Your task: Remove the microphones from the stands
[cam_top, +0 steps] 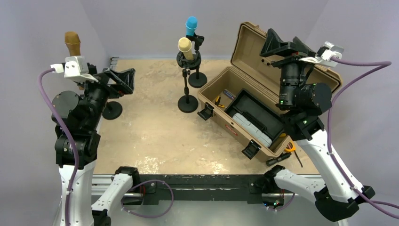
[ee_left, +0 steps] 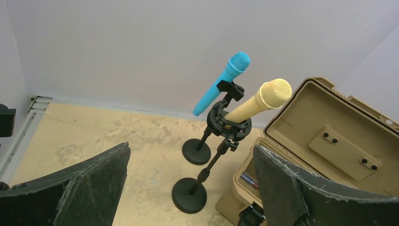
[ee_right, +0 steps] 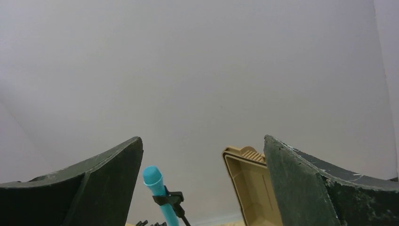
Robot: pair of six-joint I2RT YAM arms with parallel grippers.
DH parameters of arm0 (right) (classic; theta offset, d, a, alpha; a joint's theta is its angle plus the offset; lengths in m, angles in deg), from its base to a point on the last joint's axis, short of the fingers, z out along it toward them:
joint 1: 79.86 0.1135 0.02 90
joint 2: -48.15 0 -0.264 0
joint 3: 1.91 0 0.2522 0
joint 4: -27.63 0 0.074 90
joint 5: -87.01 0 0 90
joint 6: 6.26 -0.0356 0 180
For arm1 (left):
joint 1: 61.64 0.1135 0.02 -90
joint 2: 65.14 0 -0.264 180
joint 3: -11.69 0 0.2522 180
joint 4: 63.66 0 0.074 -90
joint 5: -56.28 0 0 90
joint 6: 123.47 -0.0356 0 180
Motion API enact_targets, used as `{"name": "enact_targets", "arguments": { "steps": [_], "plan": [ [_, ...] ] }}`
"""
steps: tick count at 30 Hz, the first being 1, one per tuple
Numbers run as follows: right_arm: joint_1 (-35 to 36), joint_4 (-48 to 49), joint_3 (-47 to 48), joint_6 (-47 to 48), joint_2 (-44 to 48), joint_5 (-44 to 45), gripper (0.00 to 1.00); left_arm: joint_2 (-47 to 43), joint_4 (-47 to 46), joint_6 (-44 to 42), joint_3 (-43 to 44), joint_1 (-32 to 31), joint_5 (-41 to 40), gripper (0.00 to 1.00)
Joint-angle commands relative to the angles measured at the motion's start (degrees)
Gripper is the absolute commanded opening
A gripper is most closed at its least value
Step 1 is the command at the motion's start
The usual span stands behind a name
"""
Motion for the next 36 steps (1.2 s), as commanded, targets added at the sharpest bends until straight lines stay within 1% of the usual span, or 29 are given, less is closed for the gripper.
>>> {"name": "enact_targets", "arguments": {
  "steps": [1, 6, 9, 12, 15, 17, 18, 20, 23, 25, 30, 33, 36],
  "plan": [
    [-0.2, 2.2, 1.6, -1.5, -1.9, -0.3, 0.99, 1.4, -1.8, -1.1, -1.0, -0.6, 1.1, 1.00],
    [-0.1, 1.4, 3.1, -2.1, -4.8, 0.2, 0.99, 3.1, -1.7, -1.1, -1.5, -0.7, 1.9, 1.00],
    [-0.1, 3.1, 1.3, -2.7, -4.7, -4.4, 0.99, 4.0, -1.5, -1.0, -1.8, -0.7, 3.0, 1.00],
    [-0.1, 6.2, -2.3, -8.0, -3.5, -5.9, 0.99, 4.6, -1.9, -0.7, -2.7, -0.7, 3.3, 1.00],
    [-0.1, 10.0, -5.4, -7.2, -3.1, -13.5, 0.99, 5.5, -2.1, -0.2, -3.2, -0.5, 4.3, 1.00],
    [-0.1, 10.3, -5.6, -7.1, -4.5, -17.9, 0.97, 5.8, -2.7, 0.2, -3.7, -0.3, 6.1, 1.00],
    [0.0, 10.1, -5.3, -6.3, -5.7, -18.9, 0.98, 6.0, -3.3, 0.2, -4.1, -0.2, 7.1, 1.00],
    [0.1, 8.4, -2.9, -5.4, -9.3, -25.2, 0.99, 6.4, -4.1, 0.8, -4.6, 0.1, 9.0, 1.00],
    [2.5, 6.7, 0.2, -4.5, -14.7, -28.5, 0.99, 6.9, -6.3, 2.0, -6.0, 0.6, 12.9, 1.00],
    [5.2, 8.3, -0.1, -3.4, -16.7, -28.9, 0.99, 6.8, -7.5, 2.2, -7.0, 0.6, 15.1, 1.00],
    [10.0, 12.9, -1.1, -1.0, -20.5, -29.9, 0.99, 6.2, -7.7, 1.5, -7.5, 0.1, 15.2, 1.00],
    [12.9, 13.7, -0.2, 1.3, -23.0, -25.4, 0.99, 6.2, -8.4, 1.9, -8.0, -0.1, 15.8, 1.00],
    [14.9, 14.4, 0.6, 2.3, -25.5, -18.1, 0.98, 6.0, -8.9, 2.3, -8.5, -0.4, 16.1, 1.00]
  ]
}}
